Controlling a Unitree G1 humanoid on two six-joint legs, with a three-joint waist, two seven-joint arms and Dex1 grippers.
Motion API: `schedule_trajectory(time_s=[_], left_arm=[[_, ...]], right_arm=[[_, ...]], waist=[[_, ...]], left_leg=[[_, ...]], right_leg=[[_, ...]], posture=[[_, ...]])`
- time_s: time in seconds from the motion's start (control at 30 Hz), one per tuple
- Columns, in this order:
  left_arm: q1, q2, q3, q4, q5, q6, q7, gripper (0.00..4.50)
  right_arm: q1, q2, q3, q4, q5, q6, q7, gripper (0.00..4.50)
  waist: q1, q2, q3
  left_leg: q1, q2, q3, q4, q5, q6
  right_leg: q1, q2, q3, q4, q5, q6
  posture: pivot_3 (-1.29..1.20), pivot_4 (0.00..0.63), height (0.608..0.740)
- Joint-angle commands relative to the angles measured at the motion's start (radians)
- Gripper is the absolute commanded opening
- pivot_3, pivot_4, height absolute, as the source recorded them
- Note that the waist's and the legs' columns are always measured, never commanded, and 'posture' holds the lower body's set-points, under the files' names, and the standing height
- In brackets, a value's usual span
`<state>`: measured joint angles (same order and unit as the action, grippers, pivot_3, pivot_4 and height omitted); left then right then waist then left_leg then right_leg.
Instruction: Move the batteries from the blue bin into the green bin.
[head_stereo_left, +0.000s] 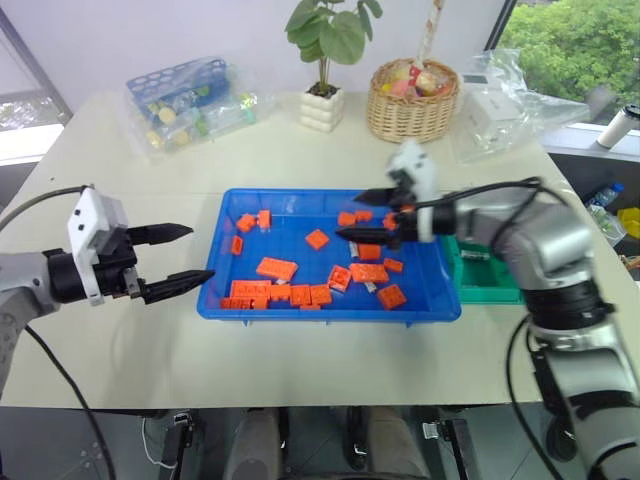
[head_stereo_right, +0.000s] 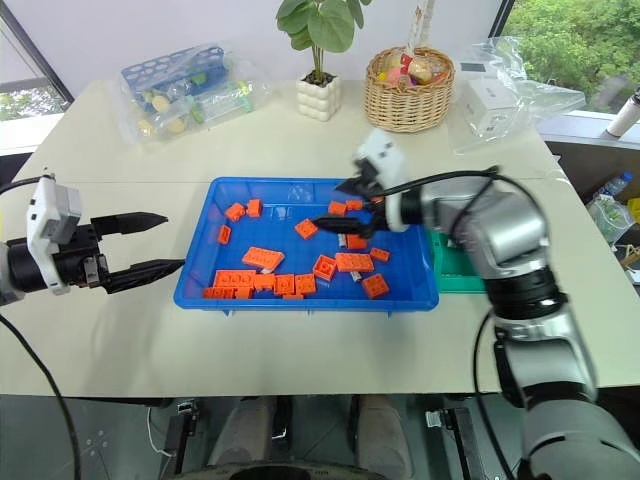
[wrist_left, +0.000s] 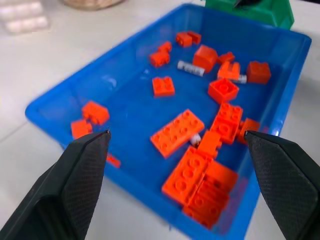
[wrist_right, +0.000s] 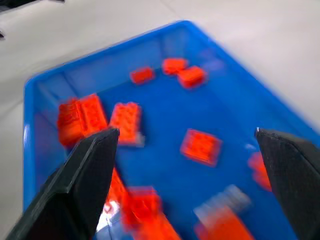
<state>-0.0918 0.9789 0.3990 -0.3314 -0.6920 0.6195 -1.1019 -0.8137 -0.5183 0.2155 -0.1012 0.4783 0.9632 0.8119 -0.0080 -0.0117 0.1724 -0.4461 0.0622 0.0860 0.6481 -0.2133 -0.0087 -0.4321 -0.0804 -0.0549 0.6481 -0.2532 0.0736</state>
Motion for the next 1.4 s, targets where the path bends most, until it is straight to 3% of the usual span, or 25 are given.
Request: schedule_trajectory(time_s=[0.03,0.3,0.7,0.8,0.87,0.93,1.07,1.3,1.4], left_arm=[[-0.006,0.020,-0.012,-0.017,0.009,-0.030,-0.030,4.50],[0.005,0.018,-0.009,-0.037,-0.001,-0.027,-0.036,4.50],[0.000,0.017,-0.002,-0.034,0.002,-0.026,-0.019,4.50],[-0.009,0.018,-0.006,-0.032,0.002,-0.026,-0.016,4.50],[-0.014,0.018,-0.011,-0.029,0.003,-0.027,-0.014,4.50],[-0.022,0.017,-0.016,-0.025,0.004,-0.028,-0.013,4.50],[-0.041,0.012,-0.031,-0.015,0.010,-0.034,-0.009,4.50],[-0.063,0.003,-0.048,-0.005,0.019,-0.040,-0.005,4.50],[-0.074,-0.001,-0.055,0.001,0.021,-0.043,0.001,4.50]], right_arm=[[-0.048,0.095,0.075,0.023,-0.047,0.011,-0.058,4.46],[-0.052,0.237,0.172,0.161,-0.141,-0.034,-0.093,4.46],[0.005,0.265,0.261,0.211,-0.243,-0.110,-0.060,4.46],[0.010,0.269,0.252,0.218,-0.255,-0.127,-0.058,3.55],[0.010,0.273,0.239,0.216,-0.254,-0.131,-0.059,2.43],[0.002,0.282,0.211,0.211,-0.242,-0.124,-0.061,1.62],[-0.021,0.305,0.175,0.235,-0.245,-0.135,-0.066,1.62],[-0.137,0.419,0.155,0.496,-0.325,-0.321,-0.129,1.62],[-0.203,0.468,0.143,0.646,-0.361,-0.400,-0.154,2.63]], waist=[[-0.003,0.000,0.000],[-0.007,0.000,0.000],[-0.008,0.000,0.000],[-0.009,0.000,0.000],[-0.009,0.000,0.000],[-0.007,0.000,0.000],[-0.007,0.000,0.000],[-0.013,0.000,0.000],[-0.013,0.000,0.000]], left_leg=[[0.000,0.000,0.000,0.001,0.000,0.000],[0.001,0.000,0.000,0.000,0.000,0.000],[0.002,0.000,0.000,0.000,0.000,0.000],[0.002,0.001,0.000,-0.001,0.000,0.000],[0.002,0.001,0.000,-0.001,0.000,0.000],[0.002,0.001,0.000,-0.001,0.000,0.000],[0.002,0.001,0.000,0.000,0.000,0.000],[0.002,0.001,0.000,-0.001,0.000,0.000],[0.002,0.001,0.000,-0.001,0.000,0.000]], right_leg=[[0.000,0.000,0.000,0.000,0.000,0.000],[0.001,0.000,0.000,0.001,0.000,0.000],[0.000,0.001,0.000,0.001,0.000,0.001],[0.000,0.001,0.000,0.001,0.000,0.001],[0.000,0.001,0.000,0.001,0.000,0.001],[0.000,0.001,0.000,0.001,0.000,0.001],[0.000,0.001,0.000,0.001,0.000,0.001],[0.000,0.002,0.000,0.001,0.000,0.001],[0.000,0.002,0.000,0.001,0.000,0.001]], posture=[[0.00,0.150,0.736],[0.00,0.150,0.736],[0.00,0.150,0.736],[0.00,0.150,0.736],[0.00,0.150,0.736],[0.00,0.150,0.736],[0.00,0.150,0.736],[0.00,0.150,0.736],[0.00,0.150,0.736]])
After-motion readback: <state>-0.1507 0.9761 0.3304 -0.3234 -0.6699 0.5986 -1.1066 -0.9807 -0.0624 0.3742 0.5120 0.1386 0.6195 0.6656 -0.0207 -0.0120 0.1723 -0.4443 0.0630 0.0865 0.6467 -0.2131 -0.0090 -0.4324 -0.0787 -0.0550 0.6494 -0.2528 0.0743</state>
